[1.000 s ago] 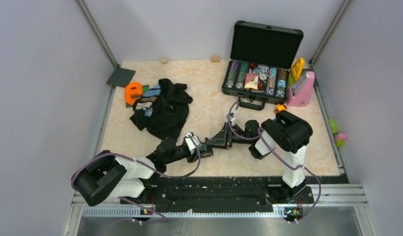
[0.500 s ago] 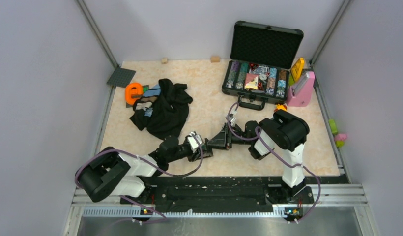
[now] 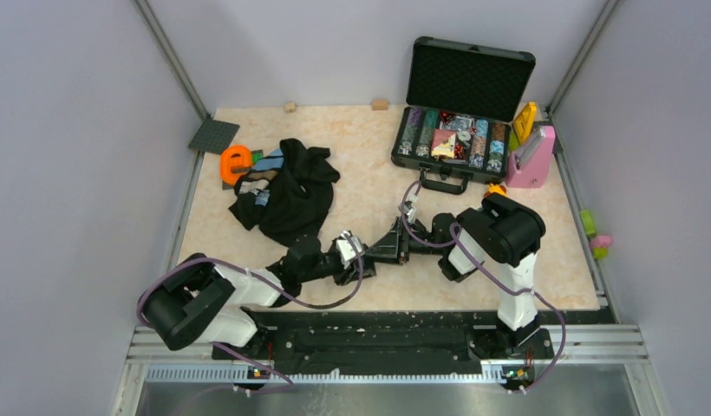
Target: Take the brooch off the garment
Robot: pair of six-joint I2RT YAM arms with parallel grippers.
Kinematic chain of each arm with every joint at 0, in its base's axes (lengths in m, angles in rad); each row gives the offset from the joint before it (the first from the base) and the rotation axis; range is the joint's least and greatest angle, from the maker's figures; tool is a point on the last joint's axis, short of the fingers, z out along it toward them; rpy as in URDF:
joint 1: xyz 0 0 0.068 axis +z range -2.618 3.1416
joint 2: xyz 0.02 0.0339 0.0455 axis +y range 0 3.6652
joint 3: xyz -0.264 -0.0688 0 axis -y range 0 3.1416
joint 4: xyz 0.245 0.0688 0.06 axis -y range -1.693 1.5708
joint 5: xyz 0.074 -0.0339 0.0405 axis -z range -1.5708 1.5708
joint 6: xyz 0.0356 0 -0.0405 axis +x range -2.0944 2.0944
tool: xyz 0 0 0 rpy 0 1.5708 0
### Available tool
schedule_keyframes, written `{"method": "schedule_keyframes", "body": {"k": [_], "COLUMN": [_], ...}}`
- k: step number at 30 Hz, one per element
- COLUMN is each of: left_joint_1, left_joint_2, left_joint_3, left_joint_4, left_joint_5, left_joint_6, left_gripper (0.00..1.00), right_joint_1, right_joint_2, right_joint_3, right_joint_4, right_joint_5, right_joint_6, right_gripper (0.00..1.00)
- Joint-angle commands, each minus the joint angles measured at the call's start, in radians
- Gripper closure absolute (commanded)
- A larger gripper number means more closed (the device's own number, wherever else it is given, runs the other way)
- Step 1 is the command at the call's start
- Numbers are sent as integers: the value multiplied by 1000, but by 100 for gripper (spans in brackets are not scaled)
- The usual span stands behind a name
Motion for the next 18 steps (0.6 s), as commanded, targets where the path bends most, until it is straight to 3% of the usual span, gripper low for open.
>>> {"method": "schedule_keyframes", "body": {"k": [1, 6, 9, 12, 18], "left_joint_1": [-3, -3, -5, -3, -3], "left_joint_2": [21, 22, 18, 14, 0], "left_joint_3": [37, 47, 46, 44, 42], "left_joint_4": [-10, -32, -44, -44, -46], "left_joint_5": [10, -1, -2, -11, 4], "left_joint_6": [-3, -5, -6, -22, -23], "left_gripper": [56, 54, 48, 35, 31], "right_joint_1": [-12, -12, -15, -18, -23], "right_joint_2": [-1, -4, -3, 3, 12], "right_joint_3": [10, 6, 5, 0, 3], "right_joint_4": [50, 30, 17, 40, 21], "right_joint_5": [2, 6, 11, 14, 18], "right_joint_6": [-19, -28, -37, -29, -37], "right_gripper": [63, 63, 63, 63, 63]}}
